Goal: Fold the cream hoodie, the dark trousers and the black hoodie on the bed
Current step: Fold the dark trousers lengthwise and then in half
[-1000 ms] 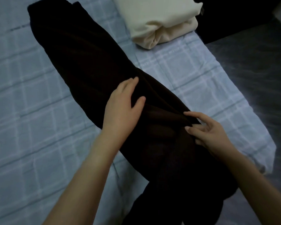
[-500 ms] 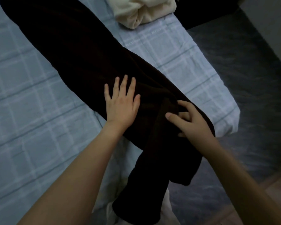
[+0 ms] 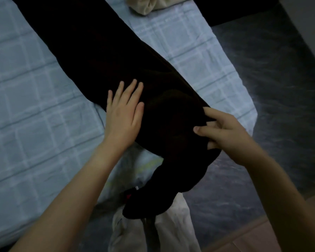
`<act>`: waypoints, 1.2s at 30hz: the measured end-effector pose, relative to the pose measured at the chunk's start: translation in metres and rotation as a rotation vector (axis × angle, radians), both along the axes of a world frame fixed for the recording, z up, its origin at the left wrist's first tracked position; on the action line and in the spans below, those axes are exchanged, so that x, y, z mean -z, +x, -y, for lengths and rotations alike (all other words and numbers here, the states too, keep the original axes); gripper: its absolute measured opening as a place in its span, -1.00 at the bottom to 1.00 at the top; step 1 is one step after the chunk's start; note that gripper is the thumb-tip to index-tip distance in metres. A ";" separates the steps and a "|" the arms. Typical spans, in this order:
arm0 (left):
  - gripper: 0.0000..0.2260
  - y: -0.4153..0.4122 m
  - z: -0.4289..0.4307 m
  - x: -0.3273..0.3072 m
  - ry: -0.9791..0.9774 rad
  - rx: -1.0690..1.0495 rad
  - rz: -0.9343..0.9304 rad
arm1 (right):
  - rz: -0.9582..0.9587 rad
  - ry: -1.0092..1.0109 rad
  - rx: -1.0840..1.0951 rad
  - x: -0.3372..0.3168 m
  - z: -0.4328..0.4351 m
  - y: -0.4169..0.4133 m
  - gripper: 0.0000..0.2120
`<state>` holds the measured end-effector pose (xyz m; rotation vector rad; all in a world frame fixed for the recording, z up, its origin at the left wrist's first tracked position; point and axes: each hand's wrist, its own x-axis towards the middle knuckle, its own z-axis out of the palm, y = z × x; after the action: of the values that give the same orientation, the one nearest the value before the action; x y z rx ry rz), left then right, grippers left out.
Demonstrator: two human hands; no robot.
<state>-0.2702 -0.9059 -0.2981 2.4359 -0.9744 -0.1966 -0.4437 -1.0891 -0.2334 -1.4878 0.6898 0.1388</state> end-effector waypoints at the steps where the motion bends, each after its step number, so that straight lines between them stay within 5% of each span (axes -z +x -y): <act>1: -0.52 -0.009 -0.001 -0.002 -0.027 -0.008 -0.012 | -0.042 -0.055 0.004 0.002 0.011 -0.003 -0.69; 5: -0.56 -0.031 -0.001 0.002 0.011 -0.012 -0.075 | -0.225 -0.171 0.114 0.024 0.043 -0.006 -0.73; 10: -0.52 -0.071 -0.006 0.002 -0.203 -0.337 -0.120 | -0.116 -0.098 0.132 0.038 0.038 -0.016 -0.80; 14: -0.44 -0.111 0.000 -0.005 -0.488 -0.752 -0.623 | -0.062 -0.100 0.106 0.041 0.036 -0.021 -0.83; 16: -0.42 -0.120 0.002 -0.007 -0.546 -0.841 -0.720 | -0.034 -0.166 0.067 0.041 0.036 -0.018 -0.87; 22: -0.38 -0.121 -0.017 -0.026 -0.561 -0.808 -0.797 | -0.015 -0.564 -0.173 0.020 0.060 -0.020 -0.94; 26: -0.37 -0.128 -0.022 -0.025 -0.543 -0.765 -0.802 | 0.001 -0.721 -0.072 0.017 0.076 -0.016 -0.88; 31: -0.33 -0.147 0.000 -0.014 -0.580 -0.690 -0.811 | -0.083 -0.311 -0.091 0.040 0.056 -0.035 -0.80; 36: -0.41 -0.149 -0.013 -0.015 -0.590 -0.699 -0.736 | -0.102 -0.497 -0.216 0.025 0.072 -0.046 -0.74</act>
<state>-0.4195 -0.8930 -0.2833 1.7761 0.1493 -0.4347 -0.4898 -1.1606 -0.2580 -2.0445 0.6726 0.2211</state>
